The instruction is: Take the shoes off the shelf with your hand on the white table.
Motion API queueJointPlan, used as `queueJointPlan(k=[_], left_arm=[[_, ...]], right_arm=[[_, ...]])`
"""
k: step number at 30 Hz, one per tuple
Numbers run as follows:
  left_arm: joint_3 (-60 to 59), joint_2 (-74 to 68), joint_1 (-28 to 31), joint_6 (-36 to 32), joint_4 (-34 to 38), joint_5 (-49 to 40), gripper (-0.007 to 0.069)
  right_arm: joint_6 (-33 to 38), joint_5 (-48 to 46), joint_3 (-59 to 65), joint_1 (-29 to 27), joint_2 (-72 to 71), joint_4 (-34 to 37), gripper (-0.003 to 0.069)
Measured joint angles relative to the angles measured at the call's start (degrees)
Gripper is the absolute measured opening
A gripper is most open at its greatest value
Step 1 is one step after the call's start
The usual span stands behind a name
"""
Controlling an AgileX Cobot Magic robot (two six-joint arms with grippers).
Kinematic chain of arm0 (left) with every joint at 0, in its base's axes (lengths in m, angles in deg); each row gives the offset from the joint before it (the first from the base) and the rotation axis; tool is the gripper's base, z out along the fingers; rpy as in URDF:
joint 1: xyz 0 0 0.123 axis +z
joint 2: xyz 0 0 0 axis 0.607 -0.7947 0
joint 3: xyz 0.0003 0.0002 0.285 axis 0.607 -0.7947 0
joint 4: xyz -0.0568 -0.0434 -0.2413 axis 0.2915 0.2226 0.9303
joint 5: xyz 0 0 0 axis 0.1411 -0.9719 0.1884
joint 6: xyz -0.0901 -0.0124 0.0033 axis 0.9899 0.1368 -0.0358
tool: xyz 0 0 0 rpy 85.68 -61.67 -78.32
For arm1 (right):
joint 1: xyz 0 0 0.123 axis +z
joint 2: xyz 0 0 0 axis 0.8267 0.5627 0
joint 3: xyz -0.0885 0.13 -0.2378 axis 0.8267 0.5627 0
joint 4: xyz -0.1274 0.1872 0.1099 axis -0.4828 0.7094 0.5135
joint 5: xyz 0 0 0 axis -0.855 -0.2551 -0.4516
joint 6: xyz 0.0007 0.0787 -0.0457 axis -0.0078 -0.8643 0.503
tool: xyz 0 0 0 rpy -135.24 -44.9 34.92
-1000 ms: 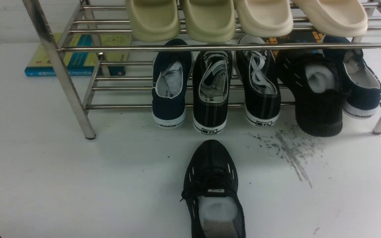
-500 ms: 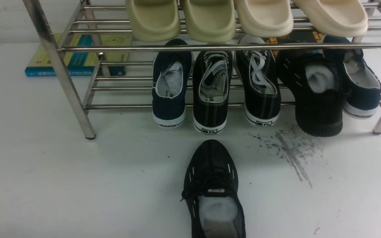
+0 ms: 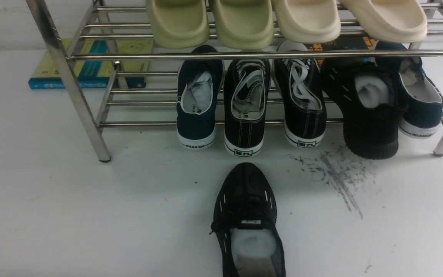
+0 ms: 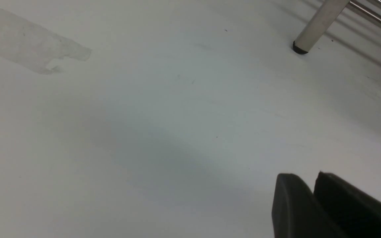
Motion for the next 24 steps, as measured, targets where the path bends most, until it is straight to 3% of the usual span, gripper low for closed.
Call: queueJointPlan(k=[4, 10, 13, 22, 24], left_arm=[[0.0, 0.0, 0.0, 0.0, 0.0, 0.0, 0.013], [0.0, 0.0, 0.0, 0.0, 0.0, 0.0, 0.0143], [0.0, 0.0, 0.0, 0.0, 0.0, -0.1, 0.0144], [0.0, 0.0, 0.0, 0.0, 0.0, -0.1, 0.0152], [0.0, 0.0, 0.0, 0.0, 0.0, -0.1, 0.0155]], right_arm=[[9.6, -2.2, 0.0, 0.0, 7.1, 5.9, 0.024], [29.6, -4.4, -3.0, 0.0, 19.9, 20.4, 0.0247], [34.8, -6.2, -7.3, 0.0, 24.8, 23.8, 0.0258], [36.2, -5.5, -21.7, 8.6, 36.4, 21.1, 0.0331], [33.9, -3.7, -26.4, 11.5, 40.7, 16.4, 0.0367]])
